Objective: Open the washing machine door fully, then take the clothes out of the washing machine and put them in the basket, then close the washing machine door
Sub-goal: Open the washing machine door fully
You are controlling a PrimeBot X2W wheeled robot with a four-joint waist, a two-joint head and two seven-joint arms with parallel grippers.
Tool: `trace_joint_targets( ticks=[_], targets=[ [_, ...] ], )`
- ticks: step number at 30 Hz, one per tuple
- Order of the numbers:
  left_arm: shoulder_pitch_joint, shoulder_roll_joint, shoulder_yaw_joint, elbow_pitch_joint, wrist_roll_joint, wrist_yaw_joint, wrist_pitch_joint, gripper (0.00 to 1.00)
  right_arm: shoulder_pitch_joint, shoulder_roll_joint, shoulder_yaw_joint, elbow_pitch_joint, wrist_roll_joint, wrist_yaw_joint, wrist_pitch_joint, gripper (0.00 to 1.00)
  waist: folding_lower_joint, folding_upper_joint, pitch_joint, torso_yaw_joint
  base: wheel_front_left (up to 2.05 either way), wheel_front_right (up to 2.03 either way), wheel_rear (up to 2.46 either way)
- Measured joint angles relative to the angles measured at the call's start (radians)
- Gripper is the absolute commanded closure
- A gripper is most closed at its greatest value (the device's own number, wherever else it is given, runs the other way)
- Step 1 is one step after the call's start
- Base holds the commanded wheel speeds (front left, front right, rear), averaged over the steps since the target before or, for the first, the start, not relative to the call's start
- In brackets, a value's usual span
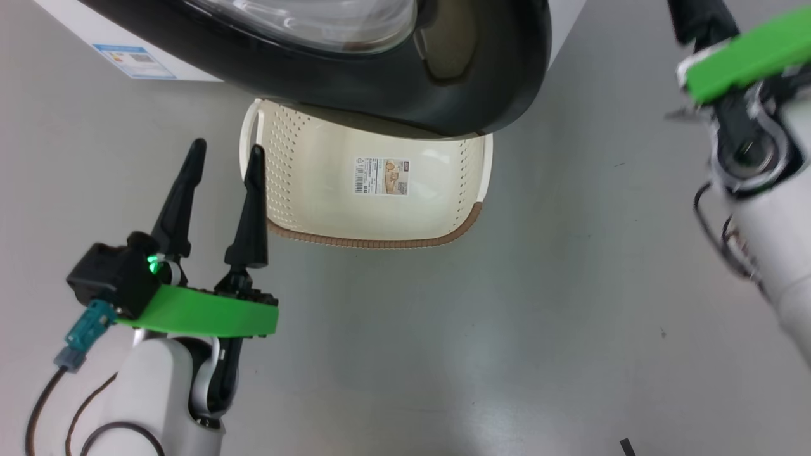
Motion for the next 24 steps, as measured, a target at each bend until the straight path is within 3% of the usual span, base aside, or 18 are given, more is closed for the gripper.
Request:
trace_joint_targets(
  ticks=[3, 8, 13, 21, 24],
  targets=[
    [-0.009, 0.0, 0.004, 0.0, 0.0, 0.001, 0.0, 0.0, 0.071, 0.002, 0.028, -0.029, -0.08, 0.0, -0.106, 0.0, 0.0, 0.0, -0.002, -0.008, 0.0, 0.0, 0.0],
    [-0.008, 0.002, 0.005, 0.0, 0.0, 0.001, 0.0, 0.0, 0.149, 0.004, 0.017, -0.051, -0.222, 0.0, -0.146, 0.0, 0.0, 0.0, -0.007, -0.022, 0.0, 0.0, 0.0],
    [-0.008, 0.007, 0.008, 0.0, 0.0, 0.001, 0.0, 0.0, 0.208, 0.033, -0.145, -0.115, -0.512, 0.0, -0.151, 0.0, 0.0, 0.0, -0.012, -0.033, 0.0, 0.0, 0.0],
    [-0.008, 0.008, 0.014, -0.003, 0.004, 0.011, 0.0, 0.0, 0.365, 0.155, -0.323, -0.277, -1.007, 0.0, -0.151, 0.0, 0.0, 0.0, -0.02, -0.043, 0.0, 0.0, 0.0],
    [-0.008, 0.008, 0.021, -0.016, 0.011, 0.017, 0.0, 0.0, 0.409, 0.203, -0.382, -0.354, -1.139, 0.0, -0.151, 0.0, 0.0, 0.0, -0.022, -0.045, 0.0, 0.0, 0.0]
  ],
)
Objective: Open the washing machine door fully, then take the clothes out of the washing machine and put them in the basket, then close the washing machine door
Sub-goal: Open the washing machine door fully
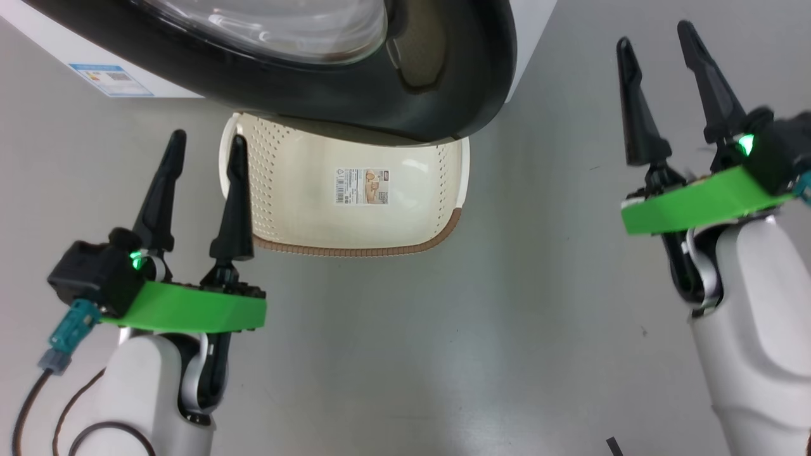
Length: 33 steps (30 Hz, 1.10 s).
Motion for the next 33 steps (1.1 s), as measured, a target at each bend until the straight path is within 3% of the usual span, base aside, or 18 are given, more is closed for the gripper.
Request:
trace_joint_targets(
  ticks=[9, 20, 31, 32, 33],
  targets=[
    [0.001, -0.002, 0.011, -0.035, 0.021, 0.0, 0.0, 0.0, 0.129, 0.055, -0.076, -0.155, -0.173, 0.001, -0.001, 0.0, 0.0, 0.0, 0.001, 0.0, 0.0, 0.0, 0.0],
    [0.028, -0.01, 0.02, -0.067, 0.054, 0.0, 0.0, 0.0, 0.246, 0.056, -0.095, -0.264, -0.159, 0.001, -0.001, 0.0, 0.0, 0.0, 0.004, 0.005, 0.0, 0.0, 0.0],
    [0.038, -0.018, 0.036, -0.072, 0.059, 0.0, 0.0, 0.0, 0.26, 0.057, -0.083, -0.275, -0.139, 0.001, -0.001, 0.0, 0.0, 0.0, 0.005, 0.002, 0.0, 0.0, 0.0],
    [0.038, -0.018, 0.036, -0.072, 0.062, 0.0, 0.0, 0.0, 0.26, 0.057, -0.083, -0.275, -0.131, 0.001, -0.001, 0.02, 0.0, 0.0, 0.006, 0.002, 0.0, 0.0, 0.0],
    [0.038, -0.018, 0.037, -0.072, 0.063, -0.001, 0.0, 0.0, 0.26, 0.057, -0.083, -0.275, -0.129, 0.001, -0.001, 0.25, 0.0, 0.0, 0.006, 0.003, 0.0, 0.0, 0.0]
  ],
)
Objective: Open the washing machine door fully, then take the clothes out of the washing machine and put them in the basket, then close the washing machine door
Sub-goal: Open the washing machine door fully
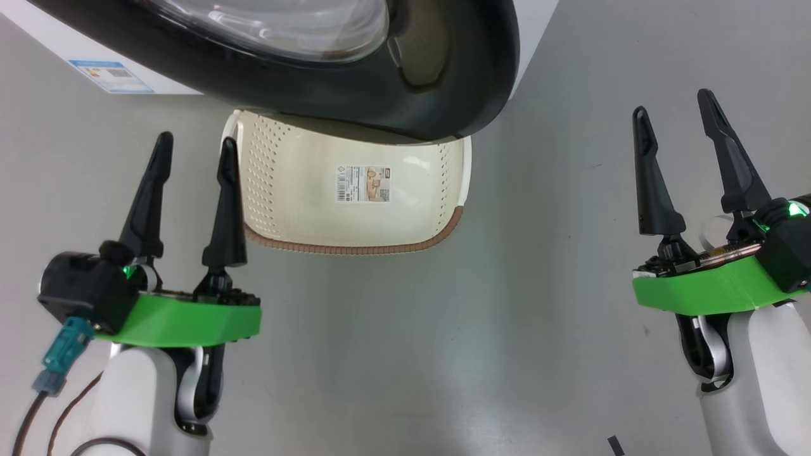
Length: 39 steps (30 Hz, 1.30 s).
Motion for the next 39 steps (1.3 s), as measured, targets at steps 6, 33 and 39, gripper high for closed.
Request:
trace_joint_targets(
  ticks=[6, 33, 39],
  targets=[
    [0.0, 0.0, 0.004, 0.0, 0.0, -0.001, 0.0, 0.0, -0.003, 0.0, -0.001, 0.005, 0.104, 0.0, 0.0, 1.0, 0.0, 0.0, 0.003, 0.005, 0.0, 0.0, 0.0],
    [0.003, -0.007, -0.006, 0.016, 0.001, -0.008, 0.0, 0.0, -0.5, -0.014, 0.098, 0.401, 1.557, 0.0, 0.608, 1.0, 0.0, 0.0, 0.009, 0.039, 0.0, 0.0, 0.0],
    [0.003, -0.007, -0.022, 0.021, -0.003, -0.008, 0.0, 0.0, -0.619, -0.053, 0.108, 0.507, 1.71, 0.0, 0.793, 1.0, 0.0, 0.0, 0.013, 0.052, 0.0, 0.0, 0.0]
  ],
)
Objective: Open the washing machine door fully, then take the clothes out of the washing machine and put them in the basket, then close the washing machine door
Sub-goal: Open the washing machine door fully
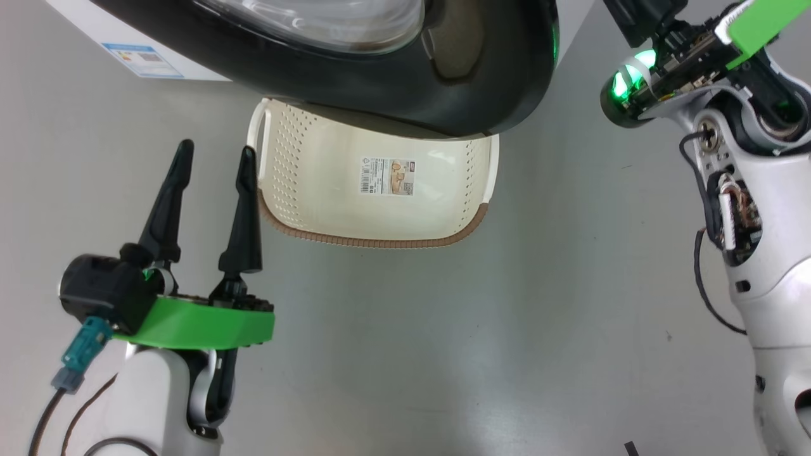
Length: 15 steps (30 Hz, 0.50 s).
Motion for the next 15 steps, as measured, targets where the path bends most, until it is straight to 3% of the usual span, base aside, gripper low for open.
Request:
trace_joint_targets(
  ticks=[5, 15],
  targets=[
    [0.0, 0.0, -0.002, 0.002, 0.0, 0.001, 0.0, 0.0, -0.063, -0.023, 0.062, 0.055, 0.057, 0.0, 0.109, 1.0, 0.0, 0.0, 0.007, 0.004, 0.0, 0.0, 0.0],
    [0.0, 0.0, -0.016, -0.017, 0.002, 0.019, 0.0, 0.0, -0.096, -0.053, 0.127, 0.058, 0.088, 0.0, 0.196, 1.0, 0.0, 0.0, 0.008, 0.009, 0.0, 0.0, 0.0]
  ],
)
